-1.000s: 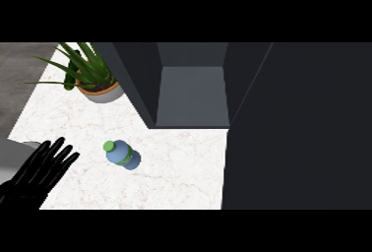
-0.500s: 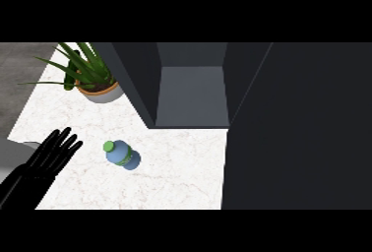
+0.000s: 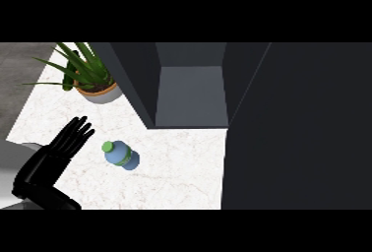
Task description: Pick up the bottled water, place it into the cabinet and close the cabinet
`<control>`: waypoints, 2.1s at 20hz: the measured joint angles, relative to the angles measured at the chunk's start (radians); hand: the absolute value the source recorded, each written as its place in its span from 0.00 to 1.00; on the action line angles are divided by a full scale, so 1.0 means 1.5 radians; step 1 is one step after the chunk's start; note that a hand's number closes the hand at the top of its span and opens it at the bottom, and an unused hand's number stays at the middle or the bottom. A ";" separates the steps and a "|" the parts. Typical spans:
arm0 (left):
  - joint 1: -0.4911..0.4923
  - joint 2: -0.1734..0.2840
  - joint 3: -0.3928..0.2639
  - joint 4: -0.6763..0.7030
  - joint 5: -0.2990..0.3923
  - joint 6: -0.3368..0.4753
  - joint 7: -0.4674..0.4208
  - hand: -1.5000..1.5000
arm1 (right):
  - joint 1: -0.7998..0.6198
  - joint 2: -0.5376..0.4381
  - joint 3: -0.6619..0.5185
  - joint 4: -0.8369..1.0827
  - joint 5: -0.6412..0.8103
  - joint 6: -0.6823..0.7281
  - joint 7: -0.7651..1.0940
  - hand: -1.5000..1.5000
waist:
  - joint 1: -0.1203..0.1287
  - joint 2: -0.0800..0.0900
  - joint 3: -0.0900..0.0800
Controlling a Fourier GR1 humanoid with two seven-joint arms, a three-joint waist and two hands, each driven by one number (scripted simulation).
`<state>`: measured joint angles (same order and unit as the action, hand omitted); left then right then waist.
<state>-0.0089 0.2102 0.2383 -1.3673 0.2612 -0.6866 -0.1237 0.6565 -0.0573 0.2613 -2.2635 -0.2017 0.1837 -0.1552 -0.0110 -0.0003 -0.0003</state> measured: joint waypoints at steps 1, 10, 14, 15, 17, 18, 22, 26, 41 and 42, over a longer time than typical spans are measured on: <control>-0.007 0.001 -0.002 0.026 -0.016 -0.002 -0.018 0.00 | 0.004 0.001 0.005 -0.002 0.003 -0.001 -0.001 0.00 | 0.000 0.000 0.000; -0.119 -0.001 -0.001 0.252 -0.086 0.025 -0.099 0.00 | -0.006 -0.001 0.010 0.012 0.002 -0.004 -0.009 0.00 | -0.001 0.001 0.000; -0.164 0.007 0.006 0.367 -0.105 0.021 -0.147 0.00 | -0.006 -0.001 0.013 0.018 -0.001 -0.006 -0.012 0.00 | -0.003 0.002 0.000; -0.175 0.011 0.007 0.397 -0.110 0.016 -0.162 0.00 | -0.008 -0.005 0.006 0.017 -0.008 -0.004 -0.009 0.00 | -0.003 0.002 0.000; -0.187 0.008 0.004 0.441 -0.121 0.019 -0.185 0.00 | 0.000 -0.004 0.012 0.034 0.000 0.000 -0.031 0.00 | -0.004 0.002 0.000; -0.199 0.010 0.004 0.470 -0.127 0.021 -0.198 0.00 | 0.001 -0.008 0.005 0.037 -0.006 0.004 -0.037 0.00 | -0.004 0.002 -0.001; -0.235 0.011 -0.004 0.557 -0.155 0.040 -0.248 0.00 | 0.012 -0.009 0.019 0.029 0.003 0.001 -0.042 0.00 | -0.006 0.002 -0.001; -0.256 0.012 -0.014 0.614 -0.175 0.050 -0.284 0.00 | 0.018 -0.016 0.020 0.020 0.008 0.000 -0.043 0.00 | -0.007 0.003 -0.001; -0.310 0.000 -0.012 0.726 -0.171 0.029 -0.312 0.00 | -0.017 -0.012 0.028 0.029 0.008 -0.016 -0.018 0.00 | -0.008 0.004 0.001; -0.310 -0.003 -0.013 0.726 -0.169 0.026 -0.310 0.00 | -0.022 -0.008 0.033 0.032 0.014 -0.021 -0.016 0.00 | -0.007 0.003 0.001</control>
<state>-0.4731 0.2055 0.2191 -0.2790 0.0070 -0.6481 -0.5892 0.6238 -0.0699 0.3112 -2.2154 -0.1806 0.1523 -0.1795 -0.0218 0.0045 0.0018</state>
